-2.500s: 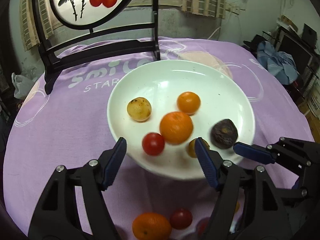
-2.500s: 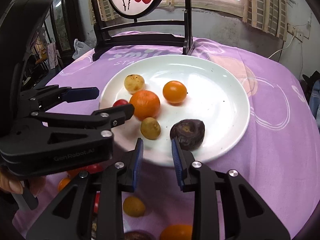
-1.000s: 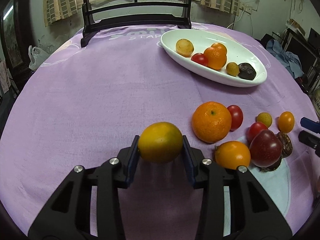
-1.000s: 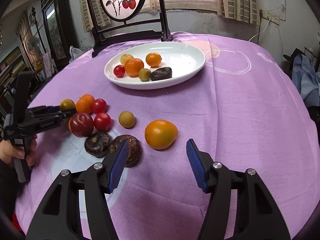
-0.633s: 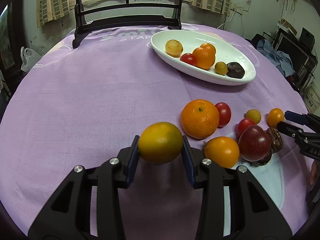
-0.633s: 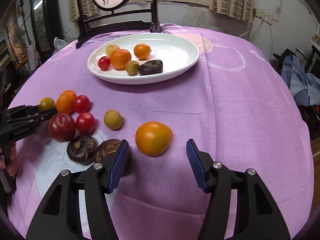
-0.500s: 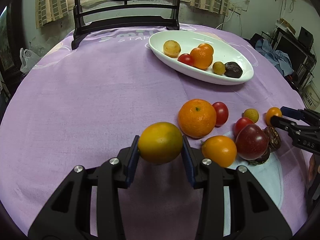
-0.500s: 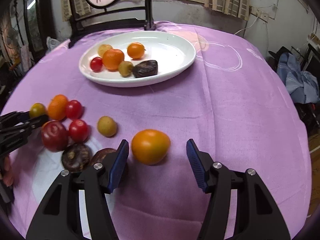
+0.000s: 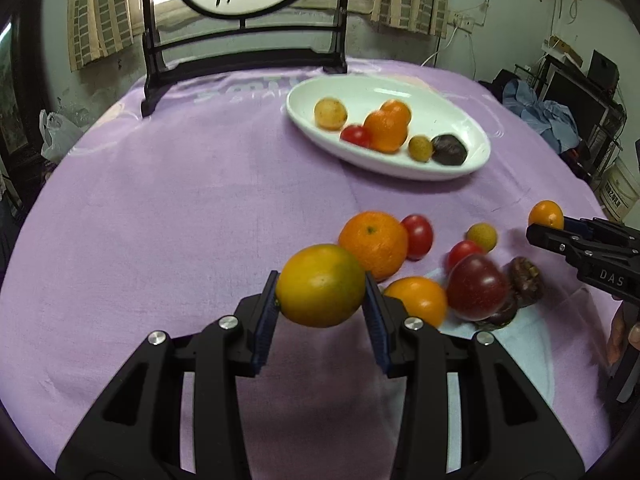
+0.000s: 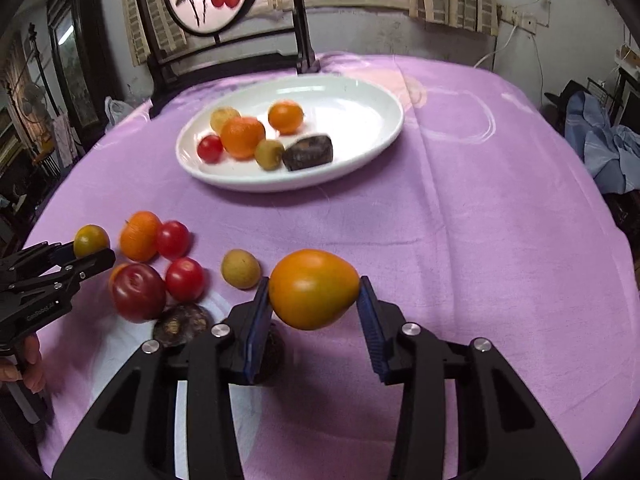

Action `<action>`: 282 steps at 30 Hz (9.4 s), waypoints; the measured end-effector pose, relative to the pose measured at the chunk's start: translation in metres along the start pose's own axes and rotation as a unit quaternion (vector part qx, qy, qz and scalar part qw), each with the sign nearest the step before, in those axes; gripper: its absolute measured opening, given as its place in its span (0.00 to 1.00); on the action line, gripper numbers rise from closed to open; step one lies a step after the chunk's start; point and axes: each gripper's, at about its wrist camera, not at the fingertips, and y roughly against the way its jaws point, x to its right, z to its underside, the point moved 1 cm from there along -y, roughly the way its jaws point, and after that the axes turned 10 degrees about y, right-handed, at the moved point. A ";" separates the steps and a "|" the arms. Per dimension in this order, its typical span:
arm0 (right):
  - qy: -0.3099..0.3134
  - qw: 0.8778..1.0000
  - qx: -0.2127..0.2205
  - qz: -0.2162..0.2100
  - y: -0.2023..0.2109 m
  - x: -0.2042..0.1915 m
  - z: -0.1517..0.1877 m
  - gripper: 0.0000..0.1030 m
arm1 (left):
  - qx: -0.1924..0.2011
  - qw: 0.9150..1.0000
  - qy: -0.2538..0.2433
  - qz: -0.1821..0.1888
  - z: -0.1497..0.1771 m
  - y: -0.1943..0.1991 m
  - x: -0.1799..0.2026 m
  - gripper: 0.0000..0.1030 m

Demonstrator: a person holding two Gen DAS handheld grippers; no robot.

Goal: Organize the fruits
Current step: 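Grasp the yellow citrus with the left tool while the right tool grasps an orange tomato, then carry both fruits over the white plate and open both tools to release them, then grasp an orange tomato with the left tool while the right tool grasps a dark brown round fruit, then carry both fruits to the white plate and open both tools to drop them, then grasp the dark red plum with the left tool while the right tool grasps another dark brown fruit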

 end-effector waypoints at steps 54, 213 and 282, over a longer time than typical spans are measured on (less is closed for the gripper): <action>-0.029 0.999 0.017 -0.016 -0.041 0.049 -0.065 0.45 | 0.022 1.000 0.020 -0.002 -0.098 -0.043 0.072 0.80; -0.034 0.998 0.041 -0.031 0.006 0.039 -0.020 0.57 | 0.043 0.999 0.002 -0.009 -0.064 0.014 0.051 0.83; 0.004 0.998 0.020 -0.064 0.012 -0.017 0.016 0.43 | -0.049 0.997 -0.065 -0.018 0.040 -0.008 0.041 0.37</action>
